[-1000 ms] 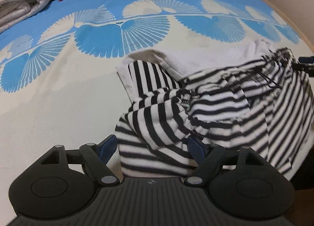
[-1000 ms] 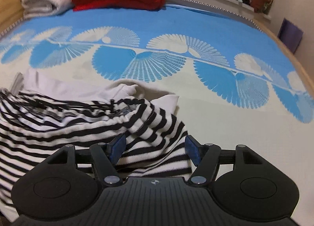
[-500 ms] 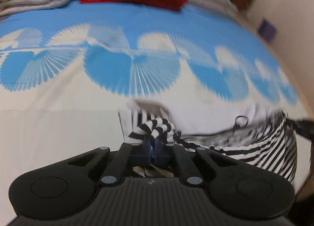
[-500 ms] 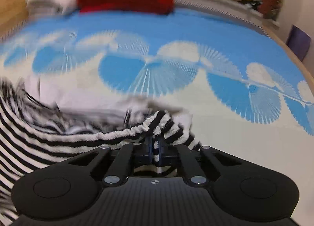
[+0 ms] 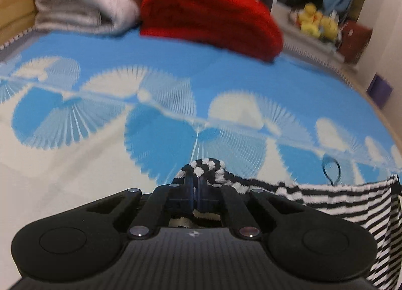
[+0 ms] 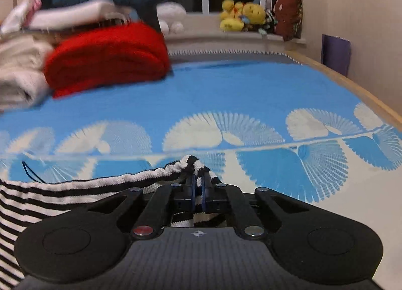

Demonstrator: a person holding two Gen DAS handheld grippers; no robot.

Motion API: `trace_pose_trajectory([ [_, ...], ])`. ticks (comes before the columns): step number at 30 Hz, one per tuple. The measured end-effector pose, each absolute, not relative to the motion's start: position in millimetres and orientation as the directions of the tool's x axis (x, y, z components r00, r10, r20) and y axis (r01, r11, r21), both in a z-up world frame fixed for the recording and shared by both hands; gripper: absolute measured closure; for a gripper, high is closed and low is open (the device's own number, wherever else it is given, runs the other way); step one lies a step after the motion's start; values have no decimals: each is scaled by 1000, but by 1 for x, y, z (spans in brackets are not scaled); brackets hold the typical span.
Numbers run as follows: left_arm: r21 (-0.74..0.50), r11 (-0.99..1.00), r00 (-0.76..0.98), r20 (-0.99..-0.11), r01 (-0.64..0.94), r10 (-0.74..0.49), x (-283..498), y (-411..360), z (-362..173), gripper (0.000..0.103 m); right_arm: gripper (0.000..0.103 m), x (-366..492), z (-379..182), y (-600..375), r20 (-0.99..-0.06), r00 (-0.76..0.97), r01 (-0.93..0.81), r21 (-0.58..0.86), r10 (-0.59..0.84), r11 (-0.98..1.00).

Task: Fold small clothes

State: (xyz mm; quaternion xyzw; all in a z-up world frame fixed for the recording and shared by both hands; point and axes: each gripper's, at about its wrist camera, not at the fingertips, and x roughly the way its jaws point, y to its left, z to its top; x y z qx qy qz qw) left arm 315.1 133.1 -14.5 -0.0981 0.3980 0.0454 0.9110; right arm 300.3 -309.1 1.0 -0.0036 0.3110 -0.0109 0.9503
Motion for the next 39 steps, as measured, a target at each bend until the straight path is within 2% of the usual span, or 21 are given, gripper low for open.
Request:
trace_pose_trajectory([
  [1, -141, 977, 649, -760, -158, -5, 320, 133, -25, 99, 99, 307, -8, -307, -613, 789, 28, -32, -42, 999],
  [4, -130, 980, 518, -855, -152, -32, 331, 132, -64, 84, 99, 329, -43, -305, -718, 687, 64, -99, -116, 993],
  [6, -116, 985, 519, -854, -124, -35, 331, 129, -73, 84, 99, 339, -67, -309, -780, 608, 91, -116, -147, 989],
  [9, -101, 988, 513, -858, -116, -27, 332, 127, -69, 80, 99, 343, -75, -307, -779, 606, 91, -135, -162, 987],
  [10, -105, 987, 515, -856, -120, -28, 331, 129, -66, 74, 99, 344, -73, -305, -774, 611, 92, -138, -165, 986],
  [11, -104, 987, 522, -853, -124, -24, 330, 129, -62, 61, 99, 344, -70, -306, -769, 621, 105, -112, -153, 988],
  [13, -114, 983, 540, -841, -142, -19, 327, 134, -56, 48, 99, 342, -62, -310, -750, 653, 127, -34, -109, 991],
  [14, -125, 982, 542, -840, -145, -27, 331, 137, -54, 45, 99, 341, -59, -312, -742, 663, 126, -15, -96, 992],
  [16, -135, 982, 516, -855, -134, -47, 329, 142, -61, 46, 98, 346, -65, -314, -769, 635, 106, -2, -69, 994],
  [19, -22, 989, 473, -880, -149, 52, 327, 143, -69, 45, 93, 347, -69, -319, -790, 610, 95, -5, -63, 995],
  [22, -63, 977, 476, -878, -205, 44, 322, 149, -50, 47, 80, 342, -47, -327, -782, 623, 98, 50, -22, 994],
  [24, -118, 980, 504, -864, -161, -22, 314, 149, -29, 44, 64, 330, -28, -338, -784, 618, 103, 151, 55, 983],
  [25, -136, 982, 512, -858, -130, -52, 308, 150, -17, 43, 61, 321, -20, -345, -787, 608, 104, 208, 103, 973],
  [27, -124, 983, 507, -861, -138, -37, 295, 157, 5, 42, 60, 302, -2, -360, -794, 584, 108, 281, 168, 954],
  [29, -140, 977, 491, -870, -161, -43, 281, 168, 23, 42, 60, 282, 14, -372, -797, 578, 111, 287, 173, 951],
  [32, -249, 949, 489, -863, -196, -126, 243, 189, 37, 42, 57, 248, 22, -389, -819, 547, 110, 277, 175, 954],
  [34, -311, 923, 476, -862, -227, -173, 220, 196, 29, 42, 54, 227, 14, -397, -842, 505, 116, 283, 189, 952],
  [39, -287, 909, 324, -928, -303, -185, 191, 202, -26, 44, 54, 196, -24, -412, -909, 393, 201, 233, 140, 951],
])
